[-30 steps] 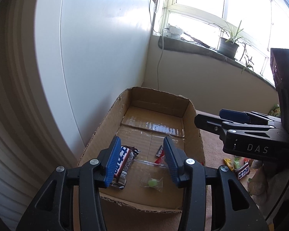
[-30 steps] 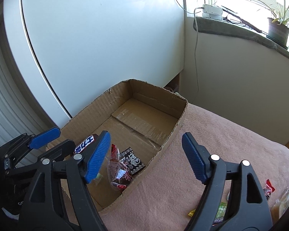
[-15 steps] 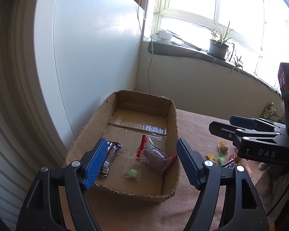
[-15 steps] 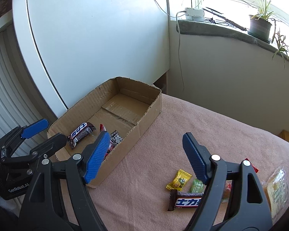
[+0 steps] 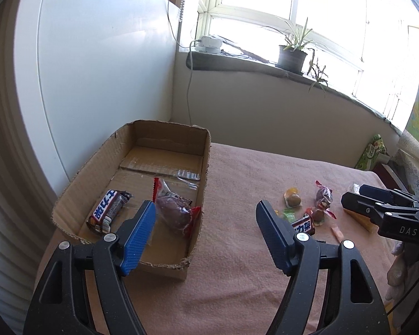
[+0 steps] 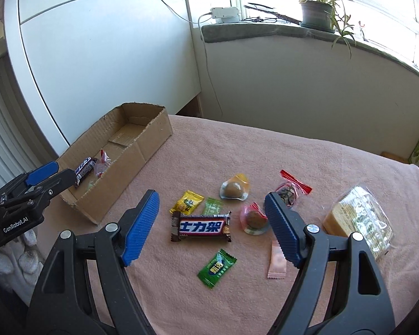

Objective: Organize snacks
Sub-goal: 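Withdraw both tools from the box toward the remaining snacks, then grasp the pink candy with right tool while left tool grasps the green candy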

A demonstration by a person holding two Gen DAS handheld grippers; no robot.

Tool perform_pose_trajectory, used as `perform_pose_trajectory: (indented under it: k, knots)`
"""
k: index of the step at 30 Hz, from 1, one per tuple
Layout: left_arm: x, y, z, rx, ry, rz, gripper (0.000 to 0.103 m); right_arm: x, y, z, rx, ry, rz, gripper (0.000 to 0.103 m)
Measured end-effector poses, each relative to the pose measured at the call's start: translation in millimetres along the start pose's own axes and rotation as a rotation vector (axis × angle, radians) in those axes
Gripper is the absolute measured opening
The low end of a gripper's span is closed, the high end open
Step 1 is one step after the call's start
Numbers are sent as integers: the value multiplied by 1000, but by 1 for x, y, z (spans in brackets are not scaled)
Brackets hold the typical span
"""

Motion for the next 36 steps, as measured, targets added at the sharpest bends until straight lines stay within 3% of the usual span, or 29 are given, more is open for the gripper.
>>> perform_pose_trajectory:
  k: [6, 13, 17, 19, 25, 31, 36]
  knots:
    - [-9, 11, -25, -48, 38, 37, 73, -28, -4, -45, -48, 44, 44, 80]
    - [-24, 29, -58, -123, 71, 100, 54, -54, -3, -72, -68, 56, 80, 80]
    - [-36, 39, -77, -179, 77, 146, 51, -64, 3, -74, -58, 49, 98, 80]
    - [-44, 46, -85, -214, 65, 179, 41, -68, 7, -73, -44, 45, 110, 73]
    - [-62, 66, -108, -250, 90, 249, 33, -73, 27, -66, -3, 31, 159, 53]
    - [-68, 78, -117, -265, 106, 287, 31, -73, 45, -61, -6, 5, 182, 44]
    - [-73, 86, -121, -271, 123, 309, 31, -74, 55, -58, -14, -10, 198, 44]
Point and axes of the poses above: each gripper's, at about its wrist camera, not at the fingertips, and y roughly the way its jaws point, z to its left, x to its top, the point moved 5 cm from there along y, roughly the way its jaws point, and after that the axes turned 14 degrees about -x, right-handed, at the moved point
